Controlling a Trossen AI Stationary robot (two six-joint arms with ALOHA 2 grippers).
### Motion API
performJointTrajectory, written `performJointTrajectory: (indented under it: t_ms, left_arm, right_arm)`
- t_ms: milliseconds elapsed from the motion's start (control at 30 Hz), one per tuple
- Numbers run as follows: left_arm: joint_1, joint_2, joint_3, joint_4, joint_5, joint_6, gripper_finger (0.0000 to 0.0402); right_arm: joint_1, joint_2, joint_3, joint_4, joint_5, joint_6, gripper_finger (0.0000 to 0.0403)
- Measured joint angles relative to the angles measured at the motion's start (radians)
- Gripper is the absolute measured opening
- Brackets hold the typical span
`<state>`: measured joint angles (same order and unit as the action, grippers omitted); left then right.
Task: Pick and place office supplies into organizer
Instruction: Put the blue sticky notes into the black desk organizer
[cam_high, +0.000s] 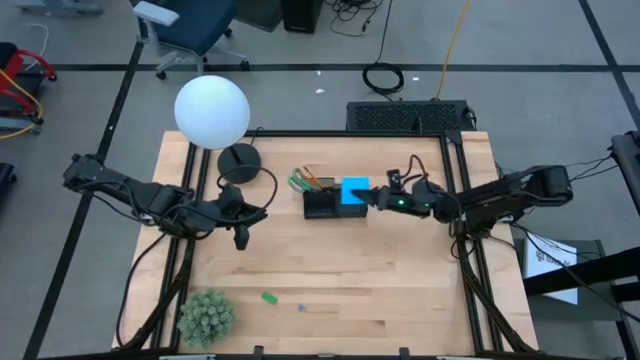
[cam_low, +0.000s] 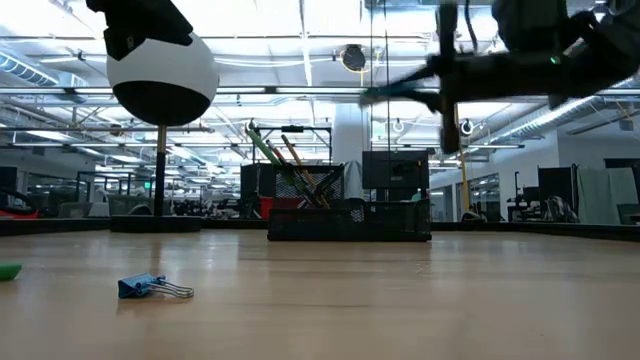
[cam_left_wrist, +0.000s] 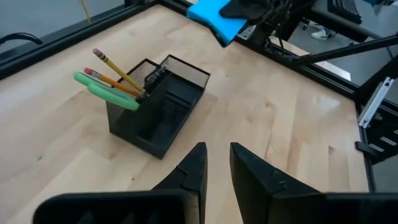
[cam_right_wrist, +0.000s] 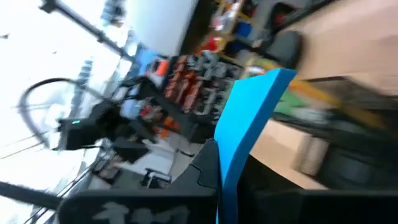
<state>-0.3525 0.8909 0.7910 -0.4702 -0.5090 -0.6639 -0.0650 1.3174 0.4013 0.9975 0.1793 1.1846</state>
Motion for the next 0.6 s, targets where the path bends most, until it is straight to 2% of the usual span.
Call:
performJointTrajectory:
  t_ms: [200,600]
  left_arm:
    - [0.029,0.0,0.0,0.002,-0.002,0.009,0.0062]
    - [0.08,0.0,0.0,0.004,0.007,0.033,0.0062]
  right_arm:
    - [-0.05,-0.017,-0.092,-0.006,-0.015,0.078,0.0]
    - [-0.161,0.091,-0.052,0.049,-0.138,0.095,0.0]
